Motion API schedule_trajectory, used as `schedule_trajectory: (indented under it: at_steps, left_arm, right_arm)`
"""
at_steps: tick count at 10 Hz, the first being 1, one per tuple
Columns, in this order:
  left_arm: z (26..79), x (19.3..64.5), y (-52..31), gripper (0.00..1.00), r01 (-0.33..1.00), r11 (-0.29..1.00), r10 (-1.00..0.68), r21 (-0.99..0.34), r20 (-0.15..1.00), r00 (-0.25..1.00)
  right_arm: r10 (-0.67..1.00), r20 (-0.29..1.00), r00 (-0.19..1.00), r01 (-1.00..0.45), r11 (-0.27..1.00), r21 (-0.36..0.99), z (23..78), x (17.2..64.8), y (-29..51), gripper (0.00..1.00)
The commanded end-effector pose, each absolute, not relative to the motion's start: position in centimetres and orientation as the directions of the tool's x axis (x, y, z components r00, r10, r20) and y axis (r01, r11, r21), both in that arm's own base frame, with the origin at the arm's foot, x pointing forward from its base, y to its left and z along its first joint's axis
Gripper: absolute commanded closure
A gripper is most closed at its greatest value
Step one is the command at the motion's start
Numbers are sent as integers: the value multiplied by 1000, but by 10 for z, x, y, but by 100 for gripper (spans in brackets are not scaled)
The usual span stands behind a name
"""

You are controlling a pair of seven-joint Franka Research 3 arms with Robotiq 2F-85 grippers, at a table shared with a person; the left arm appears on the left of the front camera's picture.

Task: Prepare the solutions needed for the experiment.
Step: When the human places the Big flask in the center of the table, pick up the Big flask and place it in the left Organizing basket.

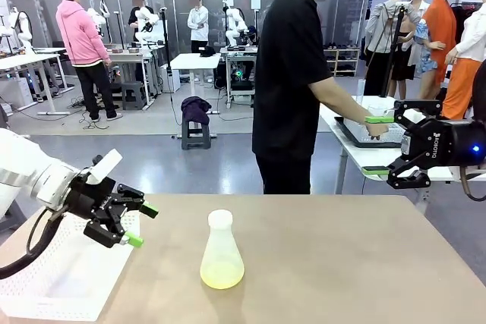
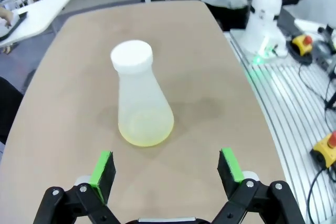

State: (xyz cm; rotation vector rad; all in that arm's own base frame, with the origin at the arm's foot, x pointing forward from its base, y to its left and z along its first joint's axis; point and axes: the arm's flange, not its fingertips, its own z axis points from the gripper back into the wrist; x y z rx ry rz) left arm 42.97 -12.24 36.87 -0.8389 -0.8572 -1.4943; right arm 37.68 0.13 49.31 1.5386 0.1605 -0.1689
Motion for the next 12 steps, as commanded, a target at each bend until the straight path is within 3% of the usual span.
schedule_trajectory:
  at_steps: [1, 10, 12]
  left_arm:
    - [361, 442, -129, 0, 999, -27, -367, 40, 929, -47]
    - [348, 443, -133, 0, 1000, -18, -379, -24, 925, 15]
    - [328, 462, -159, 0, 999, -41, -403, -16, 915, -1]
  right_arm:
    - [-10, -217, 976, 217, 19, 976, 494, 377, 1, 10]
    - [-10, -217, 976, 217, 19, 976, 494, 377, 1, 10]
    - [-10, -217, 976, 217, 19, 976, 494, 377, 1, 10]
